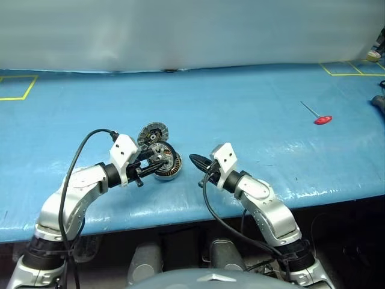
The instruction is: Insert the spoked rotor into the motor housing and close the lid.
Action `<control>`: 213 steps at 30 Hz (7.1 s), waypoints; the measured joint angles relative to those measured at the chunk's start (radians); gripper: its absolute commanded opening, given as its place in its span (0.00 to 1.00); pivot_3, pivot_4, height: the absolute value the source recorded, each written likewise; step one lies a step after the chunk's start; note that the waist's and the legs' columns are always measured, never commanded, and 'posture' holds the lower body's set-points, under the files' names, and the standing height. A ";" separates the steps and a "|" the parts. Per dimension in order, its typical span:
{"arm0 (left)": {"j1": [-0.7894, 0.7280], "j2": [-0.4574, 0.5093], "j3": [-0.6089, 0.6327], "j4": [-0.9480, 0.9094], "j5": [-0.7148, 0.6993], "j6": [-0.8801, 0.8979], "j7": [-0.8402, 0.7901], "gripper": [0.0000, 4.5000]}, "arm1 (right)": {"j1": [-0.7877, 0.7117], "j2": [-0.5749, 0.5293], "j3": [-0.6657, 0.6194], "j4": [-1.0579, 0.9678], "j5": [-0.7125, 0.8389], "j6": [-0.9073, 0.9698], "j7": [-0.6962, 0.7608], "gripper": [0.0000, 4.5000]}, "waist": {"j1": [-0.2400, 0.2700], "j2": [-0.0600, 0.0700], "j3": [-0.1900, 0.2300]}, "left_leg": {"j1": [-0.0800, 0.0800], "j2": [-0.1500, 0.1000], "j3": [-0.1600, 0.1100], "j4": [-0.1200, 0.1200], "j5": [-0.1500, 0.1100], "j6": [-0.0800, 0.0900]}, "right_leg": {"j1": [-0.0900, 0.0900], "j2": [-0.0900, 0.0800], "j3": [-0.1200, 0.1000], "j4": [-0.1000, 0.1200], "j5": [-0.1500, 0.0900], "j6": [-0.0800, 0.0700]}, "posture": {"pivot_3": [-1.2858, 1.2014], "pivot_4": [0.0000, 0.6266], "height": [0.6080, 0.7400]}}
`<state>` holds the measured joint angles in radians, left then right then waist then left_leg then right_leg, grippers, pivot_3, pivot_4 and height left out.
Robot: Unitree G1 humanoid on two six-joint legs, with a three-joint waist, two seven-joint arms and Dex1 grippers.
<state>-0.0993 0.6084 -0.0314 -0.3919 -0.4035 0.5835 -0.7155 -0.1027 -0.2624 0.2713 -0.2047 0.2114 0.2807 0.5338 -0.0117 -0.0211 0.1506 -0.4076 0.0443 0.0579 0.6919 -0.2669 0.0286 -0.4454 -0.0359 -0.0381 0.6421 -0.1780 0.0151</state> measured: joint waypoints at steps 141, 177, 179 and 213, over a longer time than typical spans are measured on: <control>-0.203 0.032 -0.031 0.033 -0.072 0.365 0.019 0.41 | -0.001 0.044 0.038 0.320 -0.121 -0.268 0.180 0.00 | 0.001 0.000 0.000 | 0.004 0.000 0.002 -0.002 0.000 0.000 | 0.002 0.000 0.003 0.000 0.000 0.000 | 0.52 0.24 1.00; -0.207 0.061 -0.069 0.055 -0.067 0.366 0.018 0.99 | 0.004 0.055 0.039 0.318 -0.127 -0.268 0.162 0.00 | 0.000 0.001 0.000 | 0.004 0.000 0.001 -0.002 0.000 0.000 | 0.002 0.000 0.003 0.000 0.000 0.000 | 0.52 0.24 1.00; -0.209 0.060 -0.069 0.055 -0.068 0.366 0.018 0.99 | 0.005 0.054 0.039 0.318 -0.127 -0.268 0.162 0.00 | 0.001 0.000 0.000 | 0.004 0.000 0.001 -0.002 0.000 0.000 | 0.002 0.000 0.003 0.000 0.000 0.000 | 0.52 0.24 1.00; 0.282 -0.184 -0.001 -0.148 0.113 -0.194 0.203 0.42 | 0.037 -0.014 -0.070 0.032 -0.108 0.001 0.024 0.00 | 0.003 0.001 0.001 | 0.005 0.002 0.004 -0.004 0.000 0.000 | 0.001 -0.001 0.004 0.000 -0.001 0.000 | 0.52 0.24 1.00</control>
<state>0.1824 0.4247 -0.0328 -0.5404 -0.2904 0.3895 -0.5121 -0.0655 -0.2767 0.2012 -0.1726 0.1030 0.2821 0.5579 -0.0086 -0.0201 0.1511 -0.4026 0.0461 0.0615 0.6881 -0.2671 0.0285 -0.4446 -0.0373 -0.0337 0.6426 -0.1785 0.0147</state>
